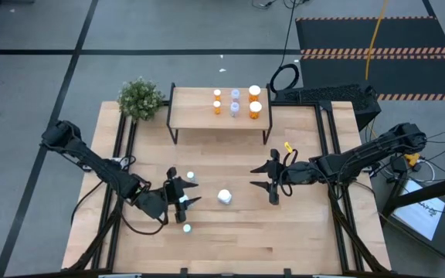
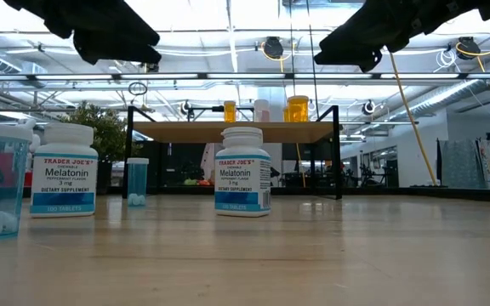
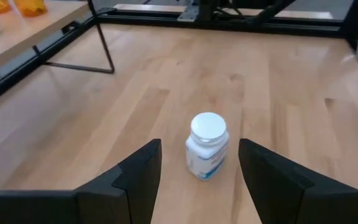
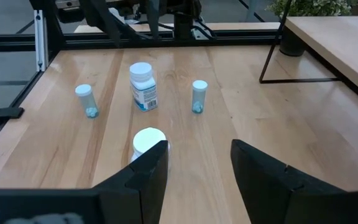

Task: Pick and place medicine bottles onto shelf by color
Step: Put the bottom small blue pill bottle on the shelf

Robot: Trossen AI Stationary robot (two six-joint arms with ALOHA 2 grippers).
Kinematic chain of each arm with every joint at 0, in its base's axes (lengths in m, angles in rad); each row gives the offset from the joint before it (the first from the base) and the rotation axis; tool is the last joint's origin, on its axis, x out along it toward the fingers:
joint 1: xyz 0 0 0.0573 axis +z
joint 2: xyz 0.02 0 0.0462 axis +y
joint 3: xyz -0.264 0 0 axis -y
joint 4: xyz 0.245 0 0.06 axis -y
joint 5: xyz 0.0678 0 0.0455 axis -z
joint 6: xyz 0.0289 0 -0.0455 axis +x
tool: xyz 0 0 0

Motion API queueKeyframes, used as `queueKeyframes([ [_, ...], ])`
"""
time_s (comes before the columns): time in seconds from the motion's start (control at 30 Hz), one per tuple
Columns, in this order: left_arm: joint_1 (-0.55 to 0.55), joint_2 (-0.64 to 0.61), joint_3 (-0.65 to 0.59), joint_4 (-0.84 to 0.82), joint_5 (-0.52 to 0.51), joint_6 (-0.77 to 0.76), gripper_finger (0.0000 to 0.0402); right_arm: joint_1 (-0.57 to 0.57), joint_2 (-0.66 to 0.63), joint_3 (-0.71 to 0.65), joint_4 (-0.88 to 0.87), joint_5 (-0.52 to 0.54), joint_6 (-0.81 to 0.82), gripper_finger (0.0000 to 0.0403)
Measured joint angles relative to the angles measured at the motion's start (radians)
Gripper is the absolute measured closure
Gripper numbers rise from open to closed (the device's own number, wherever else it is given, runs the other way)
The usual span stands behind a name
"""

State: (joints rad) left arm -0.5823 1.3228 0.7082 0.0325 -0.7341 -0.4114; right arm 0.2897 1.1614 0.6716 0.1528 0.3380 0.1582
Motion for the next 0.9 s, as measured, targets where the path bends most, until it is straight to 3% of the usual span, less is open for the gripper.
queueKeyframes([
  [0.33,-0.011,0.066,0.002,0.029,0.057,0.015,0.0185,0.000,0.000,0.000,-0.003,0.000,0.010,0.0234],
  [0.67,-0.140,0.075,0.002,-0.045,0.077,-0.047,0.0185,0.000,0.000,0.000,-0.007,-0.001,0.000,0.0234],
  [0.9,-0.220,0.058,0.001,-0.146,-0.004,-0.171,0.0160,0.000,0.000,-0.031,0.021,-0.001,0.027,0.0234],
])
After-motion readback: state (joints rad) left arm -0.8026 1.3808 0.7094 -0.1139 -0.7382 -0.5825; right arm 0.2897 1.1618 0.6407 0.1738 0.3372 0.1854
